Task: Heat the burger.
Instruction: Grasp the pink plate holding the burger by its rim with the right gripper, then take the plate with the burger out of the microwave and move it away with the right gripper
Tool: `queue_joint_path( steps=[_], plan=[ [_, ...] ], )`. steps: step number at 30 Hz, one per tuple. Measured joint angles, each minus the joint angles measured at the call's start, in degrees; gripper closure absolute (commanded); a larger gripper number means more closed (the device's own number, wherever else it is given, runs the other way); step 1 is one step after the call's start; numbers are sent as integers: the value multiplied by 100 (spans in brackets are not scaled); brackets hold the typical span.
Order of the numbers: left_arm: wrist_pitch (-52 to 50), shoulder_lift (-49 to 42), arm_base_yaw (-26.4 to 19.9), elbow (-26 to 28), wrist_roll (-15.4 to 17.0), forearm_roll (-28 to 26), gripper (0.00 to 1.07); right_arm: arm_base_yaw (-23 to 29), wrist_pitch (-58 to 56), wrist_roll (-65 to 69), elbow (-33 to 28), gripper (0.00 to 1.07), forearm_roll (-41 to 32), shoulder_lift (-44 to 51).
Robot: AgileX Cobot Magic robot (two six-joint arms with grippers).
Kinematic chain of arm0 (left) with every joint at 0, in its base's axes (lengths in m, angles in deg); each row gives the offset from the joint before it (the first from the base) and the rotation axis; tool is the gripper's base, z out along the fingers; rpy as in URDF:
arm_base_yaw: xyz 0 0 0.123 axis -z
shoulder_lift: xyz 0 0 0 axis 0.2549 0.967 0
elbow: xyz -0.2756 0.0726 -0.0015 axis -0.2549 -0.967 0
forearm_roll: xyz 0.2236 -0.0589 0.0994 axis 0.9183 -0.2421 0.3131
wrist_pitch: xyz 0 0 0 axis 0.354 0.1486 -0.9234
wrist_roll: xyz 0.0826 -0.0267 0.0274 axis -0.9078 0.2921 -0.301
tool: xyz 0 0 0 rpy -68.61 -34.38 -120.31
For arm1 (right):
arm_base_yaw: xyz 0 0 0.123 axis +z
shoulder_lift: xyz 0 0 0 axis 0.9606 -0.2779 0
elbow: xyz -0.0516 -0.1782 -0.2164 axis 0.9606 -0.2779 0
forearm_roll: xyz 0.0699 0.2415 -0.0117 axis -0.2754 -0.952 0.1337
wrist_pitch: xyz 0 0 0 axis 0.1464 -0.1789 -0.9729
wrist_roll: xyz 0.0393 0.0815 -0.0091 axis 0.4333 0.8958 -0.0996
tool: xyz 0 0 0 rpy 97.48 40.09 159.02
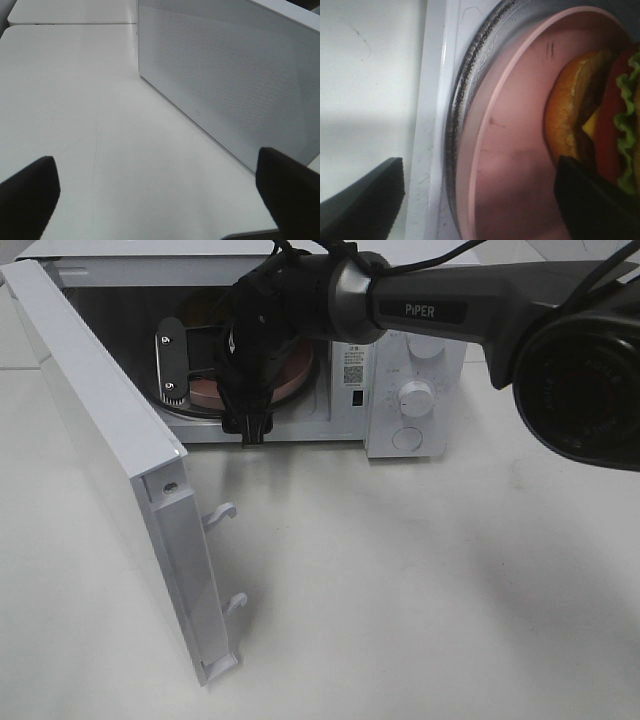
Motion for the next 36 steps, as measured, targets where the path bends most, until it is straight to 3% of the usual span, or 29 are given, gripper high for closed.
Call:
queue_joint_path(
  steps=[3,4,5,7,8,10,11,12,36],
  plan=[
    [0,0,0,0,0,0,6,0,23,0,92,41,-46,-132],
    [0,0,0,0,0,0,6,0,63,0,115,49,-74,-189],
    [0,0,0,0,0,0,6,0,63,0,115,49,-74,-189],
    [0,0,0,0,0,0,6,0,97,6,178,67,-172,-309],
    [0,0,0,0,0,0,6,0,97,6,178,67,-172,-309],
    [0,0,0,0,0,0,6,0,92,57,195,99,-258,-361],
    [0,0,0,0,0,0,6,0,92,57,195,99,-258,-361],
    [0,0,0,0,0,0,6,0,57,74,201,107,-286,-361],
    [0,0,0,0,0,0,6,29,-275,23,120,107,-286,-92]
  ],
)
